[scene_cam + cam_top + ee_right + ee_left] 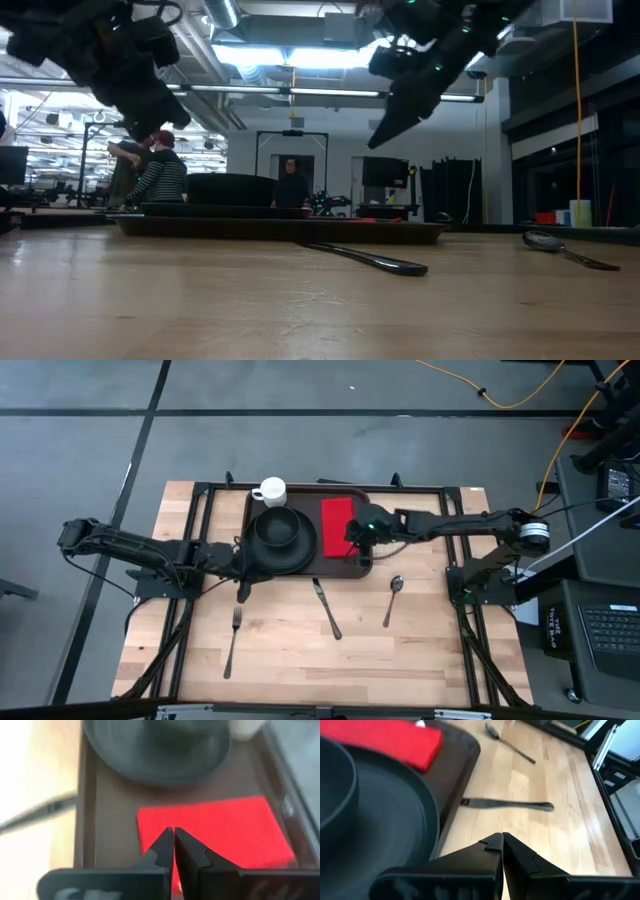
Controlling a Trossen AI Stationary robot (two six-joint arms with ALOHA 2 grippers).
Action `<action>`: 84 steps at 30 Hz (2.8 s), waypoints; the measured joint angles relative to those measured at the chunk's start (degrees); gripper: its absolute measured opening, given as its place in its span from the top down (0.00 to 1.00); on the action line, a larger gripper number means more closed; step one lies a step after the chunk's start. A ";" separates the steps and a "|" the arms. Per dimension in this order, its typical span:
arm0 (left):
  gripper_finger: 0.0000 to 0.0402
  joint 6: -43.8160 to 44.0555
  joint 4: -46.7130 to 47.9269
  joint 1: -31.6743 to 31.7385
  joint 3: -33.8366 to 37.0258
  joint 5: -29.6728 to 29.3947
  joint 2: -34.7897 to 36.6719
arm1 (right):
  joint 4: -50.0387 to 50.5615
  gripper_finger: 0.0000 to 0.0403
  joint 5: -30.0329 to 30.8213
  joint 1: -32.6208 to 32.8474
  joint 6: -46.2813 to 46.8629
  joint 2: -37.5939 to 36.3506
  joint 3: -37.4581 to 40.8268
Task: Set up tray
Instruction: Put the silver fork on the red napkin
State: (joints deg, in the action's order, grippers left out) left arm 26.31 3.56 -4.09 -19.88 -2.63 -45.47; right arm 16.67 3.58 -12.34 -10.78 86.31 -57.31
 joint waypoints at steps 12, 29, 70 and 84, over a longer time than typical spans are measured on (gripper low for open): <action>0.99 10.14 27.63 -1.15 -17.21 0.13 -6.51 | -33.59 0.97 -0.05 2.54 0.97 -4.23 23.64; 0.94 10.01 37.05 -5.37 -24.42 15.77 -23.68 | -37.94 0.95 -0.18 6.23 8.57 -4.25 21.56; 0.51 -0.68 43.68 -13.98 -16.47 11.78 -26.54 | -42.73 0.95 16.32 22.12 30.02 -0.38 21.56; 0.51 -5.52 38.10 -10.92 -13.17 15.56 -26.53 | -42.64 0.94 17.81 22.23 29.87 -0.38 21.56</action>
State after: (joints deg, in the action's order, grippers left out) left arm 20.80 41.66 -15.00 -33.05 12.93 -72.00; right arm -25.98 21.39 9.89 19.10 85.93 -35.75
